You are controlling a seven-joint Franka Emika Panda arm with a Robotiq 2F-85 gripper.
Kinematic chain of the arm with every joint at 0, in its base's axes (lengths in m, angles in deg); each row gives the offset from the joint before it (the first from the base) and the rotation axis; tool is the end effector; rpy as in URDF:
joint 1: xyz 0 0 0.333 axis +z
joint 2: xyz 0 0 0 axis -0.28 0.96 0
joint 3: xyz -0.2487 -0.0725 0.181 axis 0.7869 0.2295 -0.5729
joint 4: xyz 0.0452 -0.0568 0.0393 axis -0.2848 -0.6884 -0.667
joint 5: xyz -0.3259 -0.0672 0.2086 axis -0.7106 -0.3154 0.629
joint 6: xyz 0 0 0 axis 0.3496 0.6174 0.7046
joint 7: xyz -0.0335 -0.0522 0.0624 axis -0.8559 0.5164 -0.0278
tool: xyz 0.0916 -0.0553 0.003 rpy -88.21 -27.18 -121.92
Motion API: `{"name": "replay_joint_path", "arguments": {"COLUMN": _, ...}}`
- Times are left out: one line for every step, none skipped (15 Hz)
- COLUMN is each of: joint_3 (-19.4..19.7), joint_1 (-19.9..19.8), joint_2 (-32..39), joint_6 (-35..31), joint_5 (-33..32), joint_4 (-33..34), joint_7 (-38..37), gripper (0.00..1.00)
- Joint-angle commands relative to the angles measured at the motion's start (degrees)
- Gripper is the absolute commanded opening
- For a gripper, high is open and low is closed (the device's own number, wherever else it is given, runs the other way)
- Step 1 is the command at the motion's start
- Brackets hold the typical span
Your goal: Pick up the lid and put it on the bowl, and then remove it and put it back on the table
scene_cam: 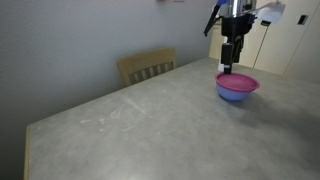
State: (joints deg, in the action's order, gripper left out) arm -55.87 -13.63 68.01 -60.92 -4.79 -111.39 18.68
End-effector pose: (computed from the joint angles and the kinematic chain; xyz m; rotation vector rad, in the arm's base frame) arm 0.5685 0.0333 0.3134 2.9795 0.2977 -0.1523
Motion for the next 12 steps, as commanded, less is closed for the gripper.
{"name": "replay_joint_path", "arguments": {"joint_3": 1.4, "joint_1": -0.8, "joint_2": 9.0, "joint_6": 2.6, "joint_5": 0.3, "joint_4": 9.0, "joint_7": 0.1, "gripper": 1.0}}
{"name": "replay_joint_path", "arguments": {"joint_3": 1.6, "joint_1": -0.8, "joint_2": 10.2, "joint_6": 2.2, "joint_5": 0.4, "joint_4": 10.1, "joint_7": 0.3, "gripper": 1.0}}
{"name": "replay_joint_path", "arguments": {"joint_3": 1.6, "joint_1": -0.4, "joint_2": 6.9, "joint_6": 0.2, "joint_5": 0.0, "joint_4": 5.8, "joint_7": 0.0, "gripper": 1.0}}
{"name": "replay_joint_path", "arguments": {"joint_3": 1.8, "joint_1": -0.5, "joint_2": 8.6, "joint_6": 0.2, "joint_5": 0.1, "joint_4": 7.3, "joint_7": 0.0, "gripper": 1.0}}
{"name": "replay_joint_path", "arguments": {"joint_3": 1.8, "joint_1": -0.5, "joint_2": 9.6, "joint_6": 0.2, "joint_5": 0.1, "joint_4": 8.3, "joint_7": 0.0, "gripper": 1.0}}
{"name": "replay_joint_path", "arguments": {"joint_3": 1.8, "joint_1": -0.4, "joint_2": 10.2, "joint_6": 0.3, "joint_5": 0.1, "joint_4": 8.9, "joint_7": 0.0, "gripper": 1.0}}
{"name": "replay_joint_path", "arguments": {"joint_3": 1.8, "joint_1": -0.4, "joint_2": 10.2, "joint_6": 0.4, "joint_5": 0.1, "joint_4": 9.1, "joint_7": 0.0, "gripper": 1.0}}
{"name": "replay_joint_path", "arguments": {"joint_3": 2.3, "joint_1": 0.3, "joint_2": 10.8, "joint_6": 0.2, "joint_5": -0.6, "joint_4": 9.1, "joint_7": -2.7, "gripper": 1.0}}
{"name": "replay_joint_path", "arguments": {"joint_3": 2.6, "joint_1": 0.9, "joint_2": 11.3, "joint_6": 0.4, "joint_5": -0.9, "joint_4": 9.0, "joint_7": -5.0, "gripper": 1.0}}
{"name": "replay_joint_path", "arguments": {"joint_3": 3.2, "joint_1": 0.2, "joint_2": 13.4, "joint_6": 1.6, "joint_5": -1.0, "joint_4": 11.8, "joint_7": -5.1, "gripper": 1.0}}
{"name": "replay_joint_path", "arguments": {"joint_3": 3.4, "joint_1": 0.4, "joint_2": 14.5, "joint_6": 2.7, "joint_5": -1.0, "joint_4": 12.8, "joint_7": -6.5, "gripper": 1.0}}
{"name": "replay_joint_path", "arguments": {"joint_3": 3.9, "joint_1": 0.6, "joint_2": 15.5, "joint_6": 3.3, "joint_5": -1.3, "joint_4": 13.6, "joint_7": -8.0, "gripper": 1.0}}
